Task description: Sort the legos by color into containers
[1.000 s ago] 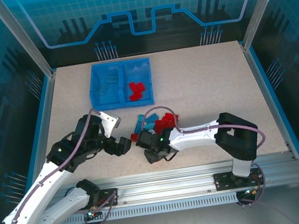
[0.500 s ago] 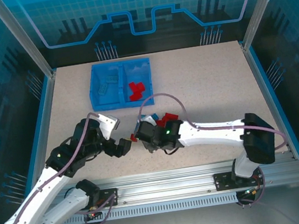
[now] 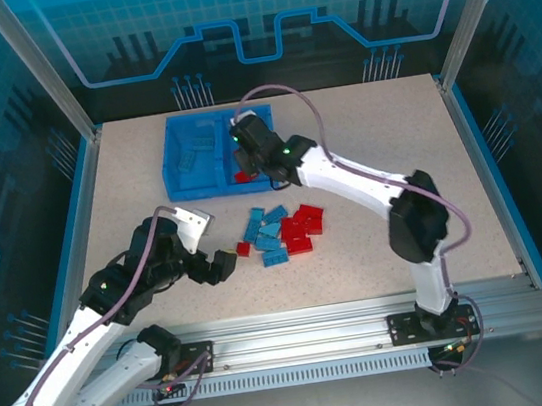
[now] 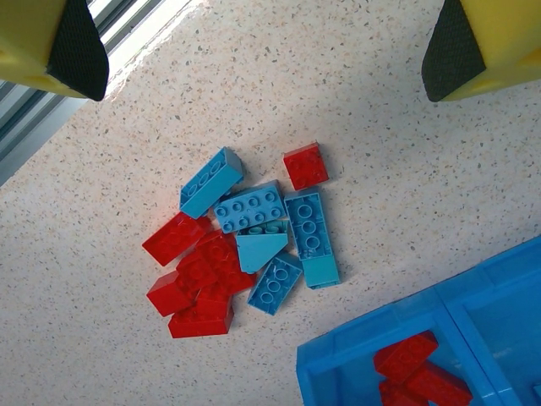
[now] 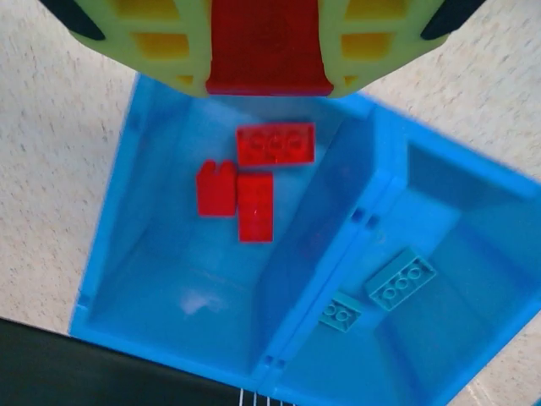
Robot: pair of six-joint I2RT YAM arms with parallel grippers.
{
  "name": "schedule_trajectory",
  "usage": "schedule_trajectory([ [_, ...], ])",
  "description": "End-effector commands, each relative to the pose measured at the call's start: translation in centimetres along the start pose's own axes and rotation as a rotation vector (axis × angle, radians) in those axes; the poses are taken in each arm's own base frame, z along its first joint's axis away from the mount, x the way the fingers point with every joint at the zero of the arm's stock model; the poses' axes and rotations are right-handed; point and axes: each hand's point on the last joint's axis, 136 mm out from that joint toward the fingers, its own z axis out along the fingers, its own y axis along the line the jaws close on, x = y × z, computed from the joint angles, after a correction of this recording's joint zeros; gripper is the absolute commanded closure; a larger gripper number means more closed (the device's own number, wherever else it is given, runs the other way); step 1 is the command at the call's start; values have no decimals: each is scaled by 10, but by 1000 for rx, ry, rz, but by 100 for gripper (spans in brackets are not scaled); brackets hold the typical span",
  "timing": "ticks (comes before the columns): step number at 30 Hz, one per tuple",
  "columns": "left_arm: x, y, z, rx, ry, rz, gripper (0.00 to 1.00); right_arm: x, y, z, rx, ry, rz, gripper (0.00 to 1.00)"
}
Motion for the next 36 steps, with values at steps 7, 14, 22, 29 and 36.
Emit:
schedule_trajectory([
  [7,1,3,2,-18,-10,-6,1,33,11,108,30,145,-67,73],
  [14,2,4,2,-22,-7,-8,1,39,8,117,25,184,-55,55],
  [22,3,8,5,-41,-1,-11,1,11,1,70,-2,124,-39,45],
  [29,4,11,9,-57,16,-13,1,-11,-16,-2,-55,19,-27,44],
  [36,6,10,19,-52,69,-4,1,-14,-50,13,-73,37,51,46],
])
